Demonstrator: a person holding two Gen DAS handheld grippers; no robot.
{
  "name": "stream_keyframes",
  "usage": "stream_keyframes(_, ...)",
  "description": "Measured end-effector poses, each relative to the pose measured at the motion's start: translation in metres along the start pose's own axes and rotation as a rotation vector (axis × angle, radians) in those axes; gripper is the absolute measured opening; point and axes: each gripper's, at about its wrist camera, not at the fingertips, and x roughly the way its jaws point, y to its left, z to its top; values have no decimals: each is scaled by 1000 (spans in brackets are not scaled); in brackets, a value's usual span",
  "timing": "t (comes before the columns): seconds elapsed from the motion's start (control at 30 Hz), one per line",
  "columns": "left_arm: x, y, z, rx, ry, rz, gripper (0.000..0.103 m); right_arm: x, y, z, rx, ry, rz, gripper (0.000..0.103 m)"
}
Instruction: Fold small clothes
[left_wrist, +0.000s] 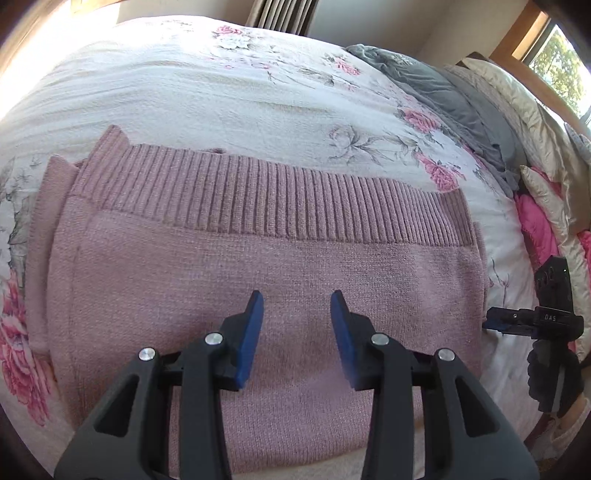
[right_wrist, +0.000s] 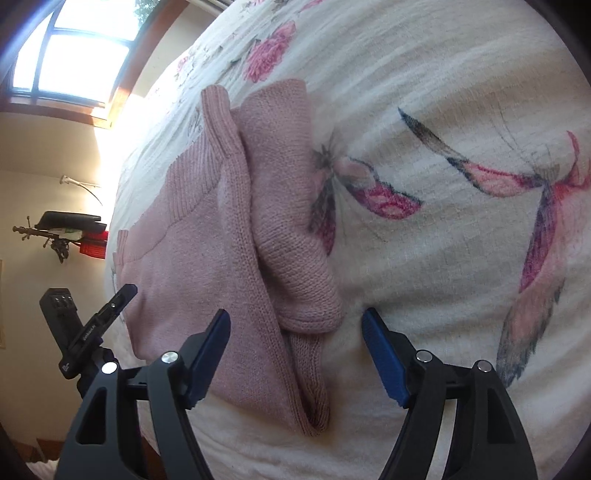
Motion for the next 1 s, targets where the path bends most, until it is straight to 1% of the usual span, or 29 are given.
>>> stream_keyframes(0.1, 18, -4, -1, 5, 36, 1, 37, 4, -3, 6, 9, -11, 35, 77)
stream_keyframes(0.17, 26, 0, -2, -3, 58, 3, 37, 6, -1, 11, -9, -18, 59, 77)
stream_keyframes(0.33, 33, 9, -3, -32, 64, -24, 37, 21, 7, 19, -51, -9, 61, 73)
stream_keyframes(0.4, 34, 12, -2, -49, 68, -35, 37, 25, 9, 23, -56, -9, 57, 68)
stream_keyframes(0.43, 34, 13, -2, -51, 68, -37, 37, 26, 9, 24, -60, -8, 47, 61)
stream_keyframes(0.47, 35, 13, -3, -49, 67, -36, 37, 26, 9, 24, -67, -7, 31, 51)
stream_keyframes(0.5, 35, 13, -3, -44, 66, -34, 37, 28, 10, 27, -74, -5, 13, 46)
stream_keyframes(0.53, 36, 13, -4, -38, 64, -32, 37, 27, 8, 27, -78, -3, 7, 38)
stream_keyframes(0.57, 36, 12, -4, -35, 63, -30, 37, 28, 6, 28, -72, 4, 26, 29)
stream_keyframes(0.6, 37, 12, -5, -33, 62, -29, 37, 29, 4, 27, -61, 8, 38, 28)
stream_keyframes(0.77, 39, 13, -3, -42, 67, -33, 37, 31, 8, 23, -84, -3, -7, 25)
stream_keyframes(1.0, 41, 14, -5, -36, 60, -38, 37, 31, 4, 22, -61, -8, 4, 25)
